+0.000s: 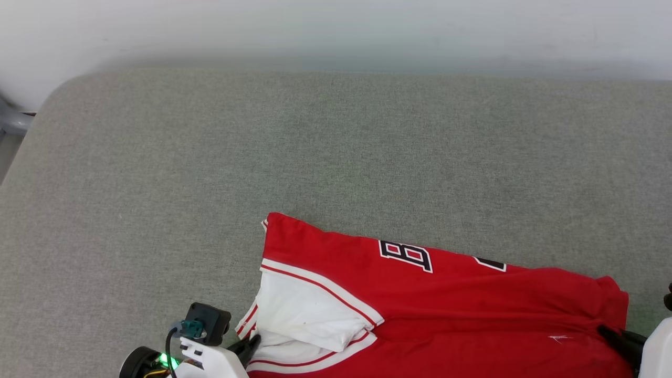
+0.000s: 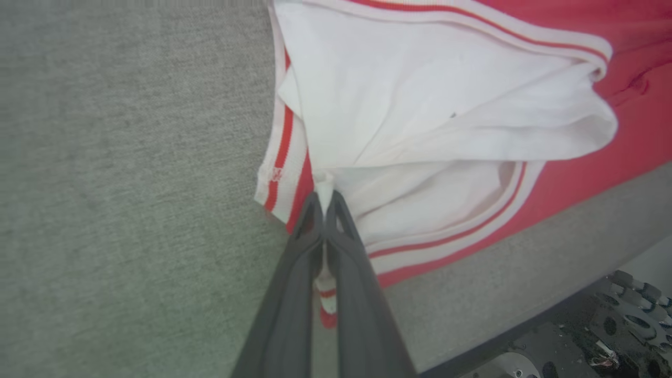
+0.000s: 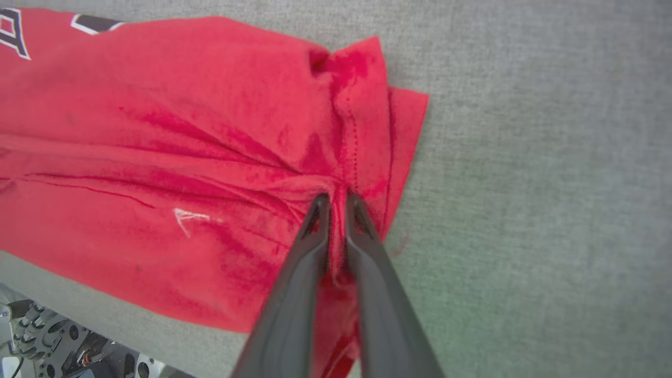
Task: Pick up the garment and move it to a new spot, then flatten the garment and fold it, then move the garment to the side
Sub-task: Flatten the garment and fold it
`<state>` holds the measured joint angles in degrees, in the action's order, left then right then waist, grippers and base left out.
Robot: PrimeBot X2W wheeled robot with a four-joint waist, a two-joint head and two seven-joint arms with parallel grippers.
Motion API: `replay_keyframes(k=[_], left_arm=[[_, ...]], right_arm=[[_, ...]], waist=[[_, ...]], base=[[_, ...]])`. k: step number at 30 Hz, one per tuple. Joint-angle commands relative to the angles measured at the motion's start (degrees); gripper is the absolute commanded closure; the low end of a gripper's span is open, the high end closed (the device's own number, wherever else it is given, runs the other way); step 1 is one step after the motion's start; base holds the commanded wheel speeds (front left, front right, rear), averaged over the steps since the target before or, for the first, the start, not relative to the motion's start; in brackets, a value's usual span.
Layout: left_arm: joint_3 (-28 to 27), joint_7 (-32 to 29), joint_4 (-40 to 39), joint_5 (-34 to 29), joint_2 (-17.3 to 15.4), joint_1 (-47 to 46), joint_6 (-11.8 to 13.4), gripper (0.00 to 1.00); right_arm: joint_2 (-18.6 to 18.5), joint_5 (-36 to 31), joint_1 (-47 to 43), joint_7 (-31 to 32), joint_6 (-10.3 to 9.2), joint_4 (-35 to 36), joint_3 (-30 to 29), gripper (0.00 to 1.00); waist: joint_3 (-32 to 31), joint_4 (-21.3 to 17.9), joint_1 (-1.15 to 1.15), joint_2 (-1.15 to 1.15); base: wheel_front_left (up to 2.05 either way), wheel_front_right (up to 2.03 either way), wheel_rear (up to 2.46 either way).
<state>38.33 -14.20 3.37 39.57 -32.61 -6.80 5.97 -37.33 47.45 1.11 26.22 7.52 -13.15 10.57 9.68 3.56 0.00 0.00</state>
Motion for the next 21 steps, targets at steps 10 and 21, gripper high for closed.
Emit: replay_keyframes(k=[10, 21], left_arm=[[-3.0, 7.7, 1.2, -0.9, 1.6, -0.2, 2.4, 0.0], [-8.1, 22.8, -3.5, -7.2, 2.8, -2.0, 8.9, 0.0]], right_arm=[[-0.5, 3.6, -1.4, 4.2, -0.06, 3.6, -2.0, 0.0], [4.7, 1.3, 0.1, 14.9, -0.06, 3.5, -12.3, 0.0]], waist=[[-4.1, -0.5, 0.0, 0.0], [-5.2, -0.3, 0.0, 0.0]], base=[[0.0, 0.0, 0.0], [0.0, 0.0, 0.0]])
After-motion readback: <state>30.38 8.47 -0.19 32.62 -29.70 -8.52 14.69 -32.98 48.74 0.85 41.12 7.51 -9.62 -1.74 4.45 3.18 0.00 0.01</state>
